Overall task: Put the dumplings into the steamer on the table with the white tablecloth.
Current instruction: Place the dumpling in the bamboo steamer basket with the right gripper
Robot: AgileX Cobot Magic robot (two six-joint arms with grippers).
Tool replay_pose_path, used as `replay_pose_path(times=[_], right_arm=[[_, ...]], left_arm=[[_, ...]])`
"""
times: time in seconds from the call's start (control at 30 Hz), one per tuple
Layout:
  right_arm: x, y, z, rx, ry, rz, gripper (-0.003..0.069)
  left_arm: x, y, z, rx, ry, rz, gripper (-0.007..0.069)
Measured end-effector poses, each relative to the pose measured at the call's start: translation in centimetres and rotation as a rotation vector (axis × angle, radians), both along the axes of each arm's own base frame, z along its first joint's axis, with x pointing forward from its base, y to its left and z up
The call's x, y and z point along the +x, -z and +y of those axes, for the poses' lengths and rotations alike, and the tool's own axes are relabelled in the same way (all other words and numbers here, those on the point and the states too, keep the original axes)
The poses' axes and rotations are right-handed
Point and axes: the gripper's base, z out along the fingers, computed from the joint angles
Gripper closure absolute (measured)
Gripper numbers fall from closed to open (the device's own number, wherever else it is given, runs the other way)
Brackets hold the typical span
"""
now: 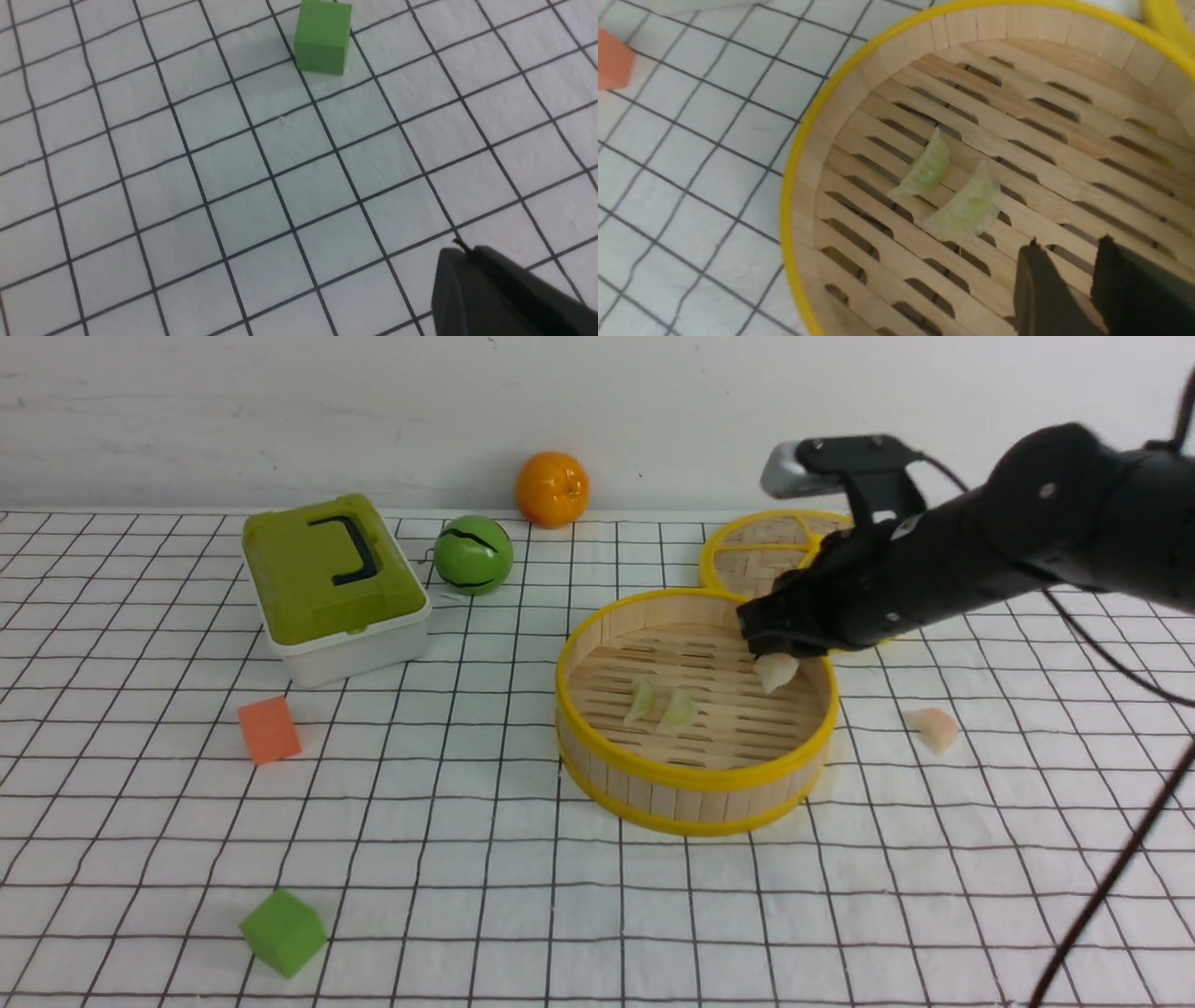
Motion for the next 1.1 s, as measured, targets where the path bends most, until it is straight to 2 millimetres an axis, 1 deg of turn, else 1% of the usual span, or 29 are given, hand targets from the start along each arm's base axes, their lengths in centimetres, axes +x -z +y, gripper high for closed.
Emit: replay_pose_path(times=[0.03, 0.07, 0.1, 0.13, 0.2, 0.23, 0.27, 0.47, 0.63, 0.73, 0.77, 0.8, 0.83, 0.87, 0.9, 0.93, 0.97, 1.0, 1.03, 1.07, 1.1], right_arm=[[0.1, 0.2, 0.0, 0.001, 0.002, 0.003, 0.0506], [1.0, 2.3, 0.3, -0.008, 0.009, 0.038, 0.0508], [1.0, 2.3, 0.3, -0.008, 0.010, 0.038, 0.0508], [1.6, 4.1, 0.4, -0.007, 0.022, 0.069, 0.0508], [1.8, 5.0, 0.4, -0.002, 0.032, 0.085, 0.0510], [2.0, 5.7, 0.6, 0.024, 0.057, 0.099, 0.0513], [2.2, 5.9, 0.6, 0.036, 0.068, 0.100, 0.0515], [2.7, 5.6, 0.8, 0.094, 0.109, 0.054, 0.0515], [2.9, 5.9, 0.8, 0.095, 0.111, 0.048, 0.0513], [3.0, 6.4, 0.8, 0.094, 0.113, 0.058, 0.0484], [3.0, 6.7, 0.8, 0.092, 0.114, 0.065, 0.0433], [3.0, 6.7, 0.8, 0.092, 0.114, 0.065, 0.0433], [3.0, 6.8, 0.8, 0.092, 0.114, 0.067, 0.0375], [3.0, 6.8, 0.8, 0.092, 0.114, 0.067, 0.0356], [3.0, 6.7, 0.8, 0.092, 0.114, 0.065, 0.0313], [3.0, 6.7, 0.8, 0.093, 0.114, 0.064, 0.0307], [3.0, 6.4, 0.8, 0.095, 0.112, 0.061, 0.0276], [2.9, 5.8, 0.8, 0.098, 0.109, 0.050, 0.0249], [2.9, 5.5, 0.7, 0.100, 0.108, 0.046, 0.0242], [2.7, 4.4, 0.5, 0.106, 0.107, 0.026, 0.0225], [2.5, 2.7, -0.1, 0.108, 0.104, -0.008, 0.0212]], left_arm=[[0.0, 0.0, 0.0, -0.001, 0.000, -0.001, 0.0636], [-0.1, 0.0, 0.1, -0.003, -0.001, -0.008, 0.0636], [-0.2, 0.0, 0.1, -0.004, -0.001, -0.009, 0.0636], [-0.3, -0.1, 0.2, -0.011, -0.001, -0.020, 0.0636], [-0.4, -0.2, 0.3, -0.015, -0.001, -0.029, 0.0636], [-0.5, -0.1, 0.4, -0.015, -0.002, -0.039, 0.0636], [-0.5, 0.0, 0.4, -0.013, -0.002, -0.044, 0.0636], [-0.5, 1.0, 0.6, 0.017, -0.005, -0.046, 0.0636], [-0.3, 0.9, 0.6, 0.009, -0.012, -0.072, 0.0636], [-0.3, 0.8, 0.6, 0.003, -0.017, -0.080, 0.0636], [-0.2, 0.8, 0.6, 0.002, -0.020, -0.084, 0.0636], [-0.2, 0.8, 0.6, 0.002, -0.020, -0.084, 0.0636], [-0.2, 0.8, 0.7, 0.000, -0.024, -0.085, 0.0636], [-0.2, 0.8, 0.7, -0.001, -0.027, -0.085, 0.0636], [-0.2, 0.8, 0.7, 0.000, -0.028, -0.086, 0.0636], [-0.2, 0.8, 0.7, -0.002, -0.029, -0.087, 0.0636], [-0.2, 0.8, 0.7, -0.002, -0.030, -0.087, 0.0636], [-0.2, 0.8, 0.7, -0.002, -0.030, -0.087, 0.0636], [-0.2, 0.8, 0.7, -0.002, -0.031, -0.087, 0.0636], [-0.2, 0.8, 0.7, -0.003, -0.032, -0.087, 0.0636], [-0.2, 0.8, 0.7, -0.004, -0.032, -0.088, 0.0635]])
